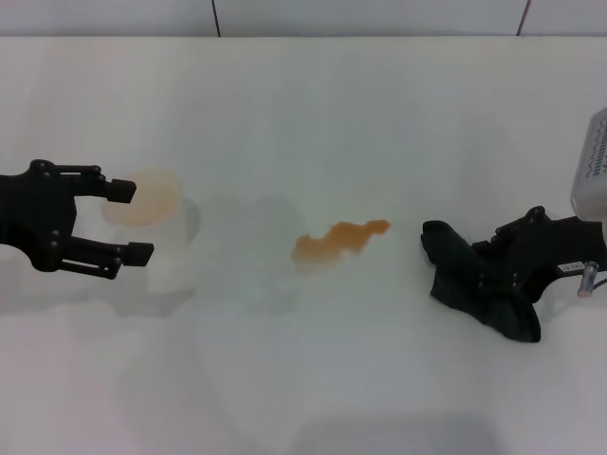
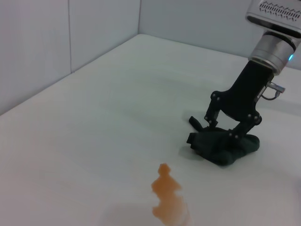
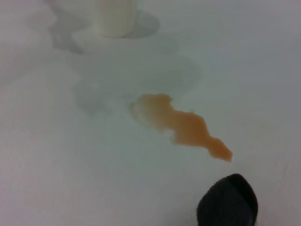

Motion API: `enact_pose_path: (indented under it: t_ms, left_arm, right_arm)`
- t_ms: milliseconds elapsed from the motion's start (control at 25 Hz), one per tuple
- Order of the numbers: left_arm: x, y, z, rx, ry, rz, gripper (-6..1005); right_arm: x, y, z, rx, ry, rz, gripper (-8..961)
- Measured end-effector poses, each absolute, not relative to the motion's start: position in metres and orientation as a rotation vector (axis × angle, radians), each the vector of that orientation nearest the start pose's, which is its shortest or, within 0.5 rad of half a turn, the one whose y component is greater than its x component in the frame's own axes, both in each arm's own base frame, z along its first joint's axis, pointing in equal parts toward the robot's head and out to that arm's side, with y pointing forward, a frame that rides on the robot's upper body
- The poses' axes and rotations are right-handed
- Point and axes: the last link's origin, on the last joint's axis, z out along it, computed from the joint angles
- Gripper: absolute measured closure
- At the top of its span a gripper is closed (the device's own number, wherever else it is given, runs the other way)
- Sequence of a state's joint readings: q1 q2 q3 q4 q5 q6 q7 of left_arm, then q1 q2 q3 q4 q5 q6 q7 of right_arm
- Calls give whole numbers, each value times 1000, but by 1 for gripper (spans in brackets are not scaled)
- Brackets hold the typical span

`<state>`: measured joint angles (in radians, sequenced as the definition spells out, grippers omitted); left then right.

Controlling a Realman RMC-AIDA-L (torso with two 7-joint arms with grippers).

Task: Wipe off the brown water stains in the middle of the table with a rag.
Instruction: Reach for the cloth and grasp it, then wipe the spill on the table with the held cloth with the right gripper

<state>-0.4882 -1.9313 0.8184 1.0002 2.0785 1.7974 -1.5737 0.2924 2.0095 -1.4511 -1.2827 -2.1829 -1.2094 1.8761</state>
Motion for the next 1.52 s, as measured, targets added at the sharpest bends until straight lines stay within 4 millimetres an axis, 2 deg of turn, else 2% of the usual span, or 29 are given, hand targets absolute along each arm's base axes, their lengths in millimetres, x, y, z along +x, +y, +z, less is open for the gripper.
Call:
enact_pose_path:
  t_ms: [160, 360, 680, 840, 1120, 1520]
  left_arm:
    - [-257, 324, 85, -2923, -444, -312, 119]
    - [-257, 324, 85, -2922, -444, -312, 119]
    - [-257, 324, 85, -2921, -445, -312, 119]
    - [-257, 325, 85, -2919, -444, -315, 119]
    - [-256, 326, 85, -2916, -436, -317, 119]
    - [-253, 328, 85, -2917, -420, -318, 119]
  right_arm:
    - [248, 325, -6, -2744, 407, -149, 547]
    - [250, 324, -7, -2747, 414, -152, 786]
    - [248, 323, -10, -2762, 402, -159, 869]
    - [241, 322, -16, -2786, 384, -146, 868]
    - [214, 320, -36, -2849, 321, -69, 865]
    - [180, 320, -67, -2907, 233, -49, 862]
